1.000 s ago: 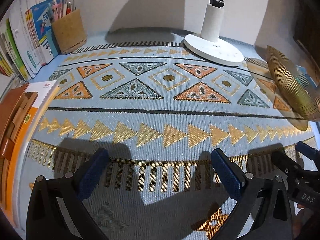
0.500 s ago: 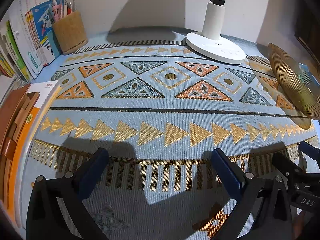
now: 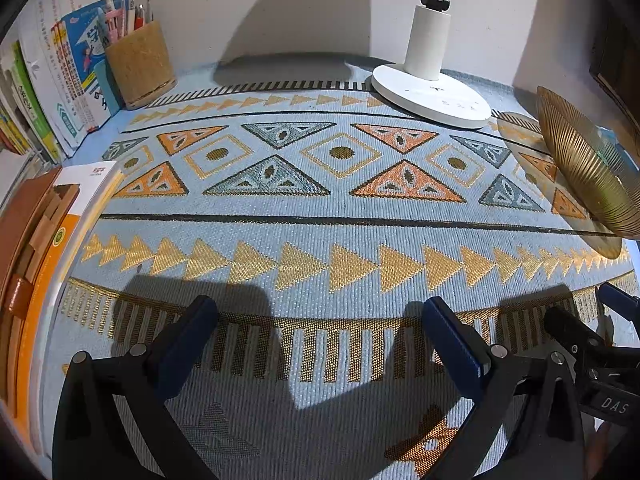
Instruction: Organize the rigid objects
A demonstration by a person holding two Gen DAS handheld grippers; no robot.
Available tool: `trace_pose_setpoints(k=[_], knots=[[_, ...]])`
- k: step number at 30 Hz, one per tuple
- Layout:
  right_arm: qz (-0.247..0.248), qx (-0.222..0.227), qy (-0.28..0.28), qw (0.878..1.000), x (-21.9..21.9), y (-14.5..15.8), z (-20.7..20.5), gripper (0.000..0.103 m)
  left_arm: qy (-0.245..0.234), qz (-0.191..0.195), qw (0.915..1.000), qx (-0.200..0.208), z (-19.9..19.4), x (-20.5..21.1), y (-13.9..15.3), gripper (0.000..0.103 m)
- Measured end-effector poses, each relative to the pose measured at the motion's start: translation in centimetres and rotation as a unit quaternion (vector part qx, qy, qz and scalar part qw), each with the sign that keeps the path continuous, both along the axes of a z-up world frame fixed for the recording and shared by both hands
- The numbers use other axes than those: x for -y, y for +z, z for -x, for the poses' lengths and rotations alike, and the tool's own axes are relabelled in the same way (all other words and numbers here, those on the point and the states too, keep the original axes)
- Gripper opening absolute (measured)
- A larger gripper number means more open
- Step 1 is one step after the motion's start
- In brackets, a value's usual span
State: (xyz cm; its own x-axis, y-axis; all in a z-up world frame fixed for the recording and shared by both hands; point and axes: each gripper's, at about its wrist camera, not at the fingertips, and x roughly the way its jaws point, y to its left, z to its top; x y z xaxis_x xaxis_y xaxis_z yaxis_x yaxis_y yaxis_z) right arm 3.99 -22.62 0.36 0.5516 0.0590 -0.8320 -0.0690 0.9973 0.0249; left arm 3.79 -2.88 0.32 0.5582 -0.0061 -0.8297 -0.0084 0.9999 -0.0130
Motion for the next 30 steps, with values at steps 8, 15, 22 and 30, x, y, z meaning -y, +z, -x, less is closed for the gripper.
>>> trace_pose_setpoints(k=[8,15,22,30], knots=[[0.001,0.000,-0.001,1.000,0.0,0.0,0.0,0.103,0.000,0.000,1.0000,0.000,0.0,0.0,0.0,0.102],[0.001,0.000,-0.001,1.000,-0.1,0.1,0.1,0.103,0.000,-0.001,1.0000,0.000,0.0,0.0,0.0,0.103],[0.004,-0.002,0.003,1.000,-0.2,0.0,-0.3,0.103,0.006,-0.003,1.0000,-0.002,-0.2,-0.1,0.0,0.103],[0.009,-0.028,0.003,1.000,-0.3,0.2,-1.6,0.103,0.003,-0.004,1.0000,-0.008,-0.4,-0.1,0.0,0.103]])
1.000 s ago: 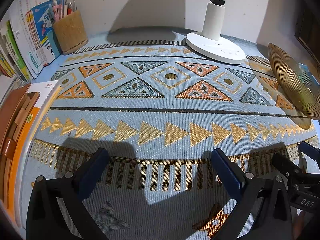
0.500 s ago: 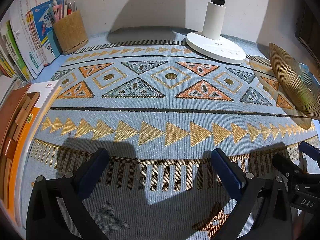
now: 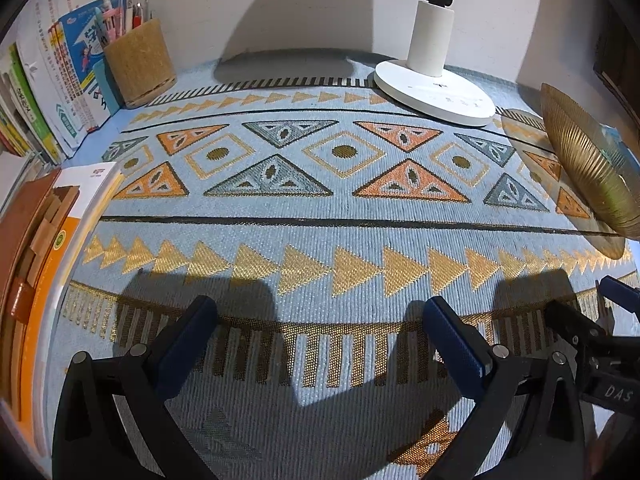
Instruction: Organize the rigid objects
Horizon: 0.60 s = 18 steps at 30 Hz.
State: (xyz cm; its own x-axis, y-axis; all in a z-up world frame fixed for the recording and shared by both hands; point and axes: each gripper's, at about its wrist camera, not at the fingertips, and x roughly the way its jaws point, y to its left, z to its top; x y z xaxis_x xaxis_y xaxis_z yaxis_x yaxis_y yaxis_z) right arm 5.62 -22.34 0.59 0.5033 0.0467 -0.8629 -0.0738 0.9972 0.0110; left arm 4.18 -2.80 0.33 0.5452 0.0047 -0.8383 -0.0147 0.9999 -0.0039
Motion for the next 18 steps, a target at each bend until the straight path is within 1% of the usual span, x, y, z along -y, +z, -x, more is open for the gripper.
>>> trace_pose_setpoints(k=[2,3,5,7,9,10,18], knots=[[0.000,-0.011,-0.006,1.000,-0.02,-0.01,-0.48,0.103,0.001,-0.001,0.9999,0.014,0.32,0.12,-0.03,0.103],[-0.001,-0.012,-0.006,1.000,-0.07,-0.02,-0.76,0.103,0.001,0.000,0.9999,0.015,0.29,0.09,-0.04,0.103],[0.003,-0.004,0.000,1.000,-0.12,-0.07,-1.17,0.103,-0.003,0.001,0.9999,0.015,0.12,0.03,-0.02,0.103],[-0.003,0.015,0.006,1.000,0.00,-0.18,-1.05,0.103,-0.005,0.002,0.9999,0.015,0.07,0.02,-0.01,0.103],[-0.005,0.047,0.013,0.999,-0.02,-0.35,-0.57,0.103,-0.005,0.002,0.9999,0.015,0.06,0.06,0.00,0.103],[-0.008,0.053,0.016,0.998,0.07,-0.44,-0.46,0.103,-0.005,0.001,0.9999,0.015,0.06,0.08,0.01,0.103],[-0.006,0.053,0.018,0.998,-0.11,-0.37,-0.46,0.103,-0.005,0.002,0.9999,0.015,0.07,0.14,-0.08,0.103]])
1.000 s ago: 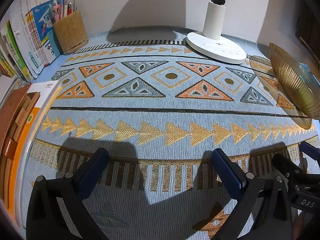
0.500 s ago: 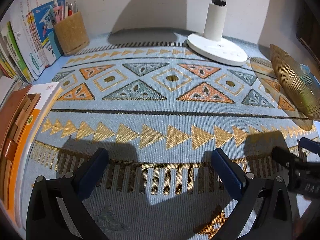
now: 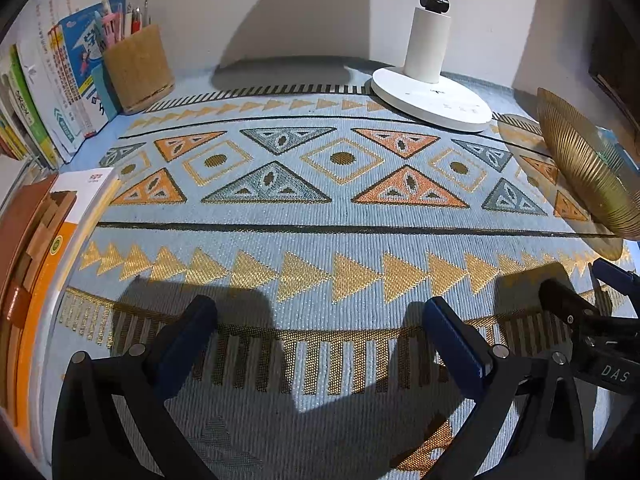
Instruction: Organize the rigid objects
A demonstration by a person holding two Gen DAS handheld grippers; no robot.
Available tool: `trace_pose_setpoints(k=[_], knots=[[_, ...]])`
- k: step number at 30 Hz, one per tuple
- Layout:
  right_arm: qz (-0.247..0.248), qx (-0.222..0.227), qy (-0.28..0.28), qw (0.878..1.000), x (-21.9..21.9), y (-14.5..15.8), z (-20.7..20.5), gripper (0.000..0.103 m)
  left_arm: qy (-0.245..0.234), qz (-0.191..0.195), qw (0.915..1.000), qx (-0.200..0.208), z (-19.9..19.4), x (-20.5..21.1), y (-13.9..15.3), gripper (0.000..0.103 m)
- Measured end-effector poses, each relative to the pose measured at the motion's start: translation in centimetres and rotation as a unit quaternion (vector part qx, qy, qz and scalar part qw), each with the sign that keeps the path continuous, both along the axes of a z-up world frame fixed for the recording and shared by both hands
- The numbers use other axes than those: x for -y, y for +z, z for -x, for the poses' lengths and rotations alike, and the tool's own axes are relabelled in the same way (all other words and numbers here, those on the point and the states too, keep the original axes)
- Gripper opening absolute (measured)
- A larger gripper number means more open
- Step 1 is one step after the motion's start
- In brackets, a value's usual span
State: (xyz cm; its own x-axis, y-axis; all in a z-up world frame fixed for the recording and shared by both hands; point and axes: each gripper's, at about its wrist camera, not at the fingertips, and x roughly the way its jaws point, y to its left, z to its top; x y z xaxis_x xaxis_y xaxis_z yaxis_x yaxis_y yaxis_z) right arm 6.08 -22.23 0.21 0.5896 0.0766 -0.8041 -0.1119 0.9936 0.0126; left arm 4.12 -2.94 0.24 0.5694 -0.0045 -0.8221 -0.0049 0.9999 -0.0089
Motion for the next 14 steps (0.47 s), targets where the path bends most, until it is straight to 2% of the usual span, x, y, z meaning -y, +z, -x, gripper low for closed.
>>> trace_pose_setpoints(k=[14], knots=[[0.000,0.000,0.000,1.000,0.00,-0.02,0.00,0.103,0.001,0.000,1.0000,0.000,-0.01,-0.02,0.07,0.103]])
